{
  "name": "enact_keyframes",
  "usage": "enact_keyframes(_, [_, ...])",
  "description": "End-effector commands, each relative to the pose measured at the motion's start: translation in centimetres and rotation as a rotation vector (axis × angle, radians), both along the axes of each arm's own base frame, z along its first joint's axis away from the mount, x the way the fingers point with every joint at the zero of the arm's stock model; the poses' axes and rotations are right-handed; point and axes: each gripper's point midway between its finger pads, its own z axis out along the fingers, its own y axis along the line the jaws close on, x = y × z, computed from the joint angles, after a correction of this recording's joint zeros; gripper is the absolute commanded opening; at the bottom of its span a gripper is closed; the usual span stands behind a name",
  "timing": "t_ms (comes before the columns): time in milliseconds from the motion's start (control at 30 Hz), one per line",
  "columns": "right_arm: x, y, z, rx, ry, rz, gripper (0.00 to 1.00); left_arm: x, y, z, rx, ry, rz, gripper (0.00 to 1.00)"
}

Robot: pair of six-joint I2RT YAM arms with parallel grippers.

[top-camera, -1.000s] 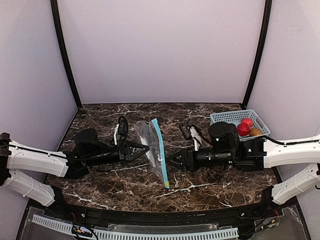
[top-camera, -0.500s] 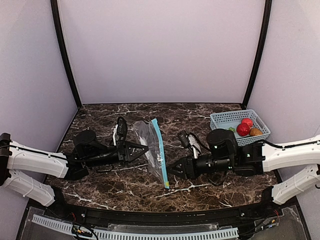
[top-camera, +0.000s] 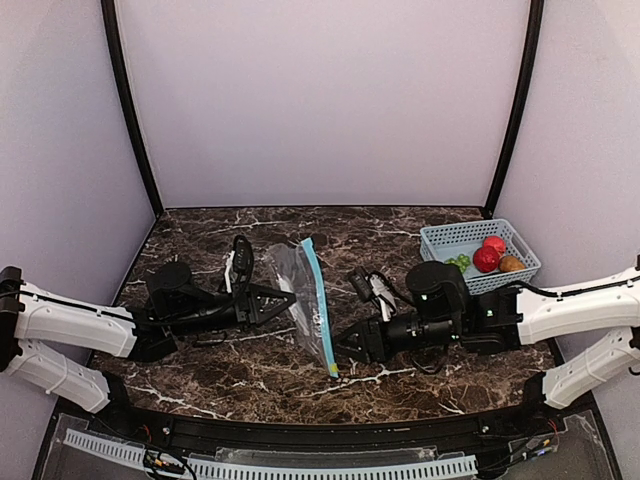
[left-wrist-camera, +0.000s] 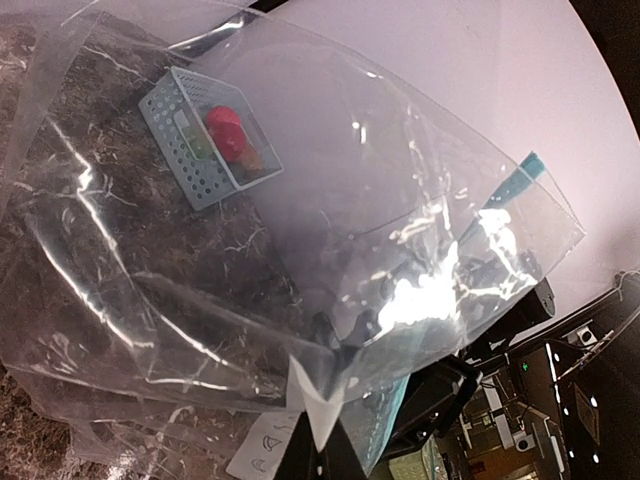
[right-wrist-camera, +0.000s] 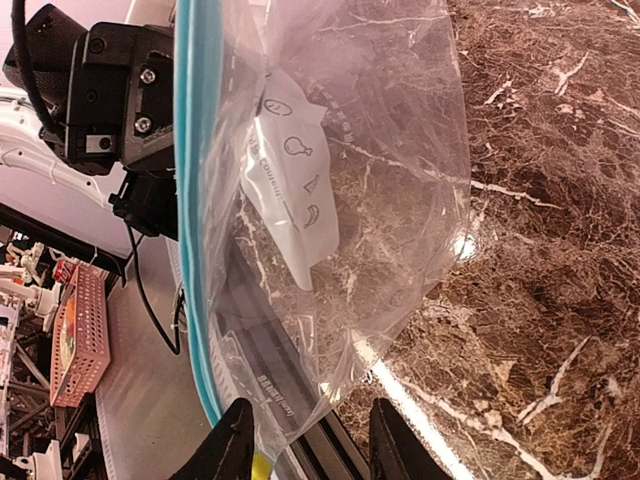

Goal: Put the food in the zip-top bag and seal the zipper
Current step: Pass from the right arm to the left

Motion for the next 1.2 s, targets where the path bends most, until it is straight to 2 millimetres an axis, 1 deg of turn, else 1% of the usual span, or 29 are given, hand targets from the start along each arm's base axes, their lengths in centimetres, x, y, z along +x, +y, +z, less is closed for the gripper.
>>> enact_keyframes(0, [-0.7, -0.1, 2.2, 0.076, -0.003, 0.011, 0.38, -0.3, 0.4, 0.8, -0.035, -0.019, 0.007, 0.01])
enact_keyframes(133, [-0.9, -1.0, 2.0, 0.080, 0.001, 0.005, 0.39, -0.3, 0.3, 0.8, -0.035, -0.016, 0.003, 0.01])
enact_keyframes(200, [-0.9, -1.0, 1.9, 0.081, 0.005, 0.001, 0.39, -0.3, 0.3, 0.9, -0.040, -0.017, 0.001, 0.01])
enact_keyframes(367, [-0.9, -0.7, 1.9, 0.089, 0.011, 0.004, 0.39, -0.3, 0.1, 1.1, -0.047, -0.016, -0.006, 0.01])
enact_keyframes(500, [-0.7, -0.5, 1.4, 0.078, 0.021, -0.005, 0.38, -0.3, 0.1, 1.1, -0.052, -0.015, -0.008, 0.01])
enact_keyframes(633, [-1.0, -0.2, 1.6, 0.093, 0.023, 0.015, 0.38, -0.4, 0.2, 1.1, -0.053, -0.013, -0.008, 0.01])
enact_keyframes(1000, [-0.9, -0.1, 1.2, 0.083, 0.031, 0.010, 0.38, -0.5, 0.3, 1.2, -0.057, -0.015, -0.005, 0.01])
enact_keyframes(1167, [-0.6, -0.5, 1.1, 0.080, 0.028, -0.013, 0.37, -0.5, 0.5, 1.1, -0.057, -0.012, 0.001, 0.01])
